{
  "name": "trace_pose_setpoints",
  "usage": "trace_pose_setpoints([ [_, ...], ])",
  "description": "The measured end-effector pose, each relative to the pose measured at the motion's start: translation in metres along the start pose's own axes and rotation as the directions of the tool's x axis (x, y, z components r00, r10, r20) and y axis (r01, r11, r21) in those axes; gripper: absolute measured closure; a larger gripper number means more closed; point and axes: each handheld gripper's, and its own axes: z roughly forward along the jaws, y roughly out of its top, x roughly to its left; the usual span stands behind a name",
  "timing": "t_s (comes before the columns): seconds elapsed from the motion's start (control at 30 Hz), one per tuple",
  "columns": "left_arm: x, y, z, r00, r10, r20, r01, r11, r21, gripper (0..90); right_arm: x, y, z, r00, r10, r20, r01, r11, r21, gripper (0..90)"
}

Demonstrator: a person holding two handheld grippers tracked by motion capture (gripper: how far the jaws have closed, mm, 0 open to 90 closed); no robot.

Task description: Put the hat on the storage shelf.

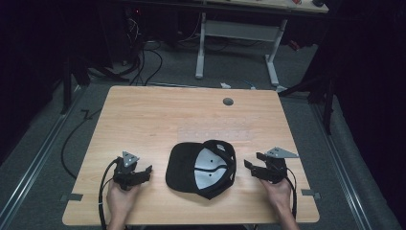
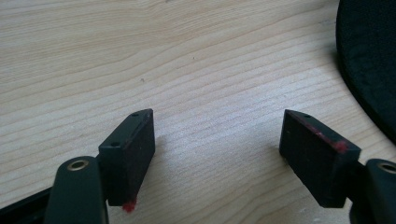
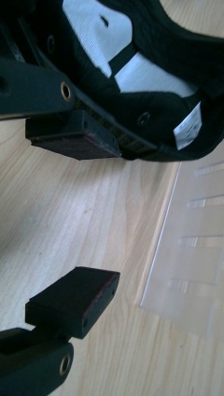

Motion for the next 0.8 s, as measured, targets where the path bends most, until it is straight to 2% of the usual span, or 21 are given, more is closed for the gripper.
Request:
trace_pose_setpoints([
  [0.33, 0.000, 0.000, 0.000, 1.0000, 0.000, -0.001, 0.000, 1.0000, 0.000, 26.9, 0.013, 0.020, -0.001, 0.9978, -0.050, -0.044, 0.049, 0.998, -0.036, 33.4],
  [0.8, 0.000, 0.000, 0.000, 1.0000, -0.001, -0.001, 0.001, 1.0000, -0.001, 26.9, 0.029, 0.042, 0.014, 0.9899, -0.109, -0.091, 0.106, 0.994, -0.033, 31.4],
])
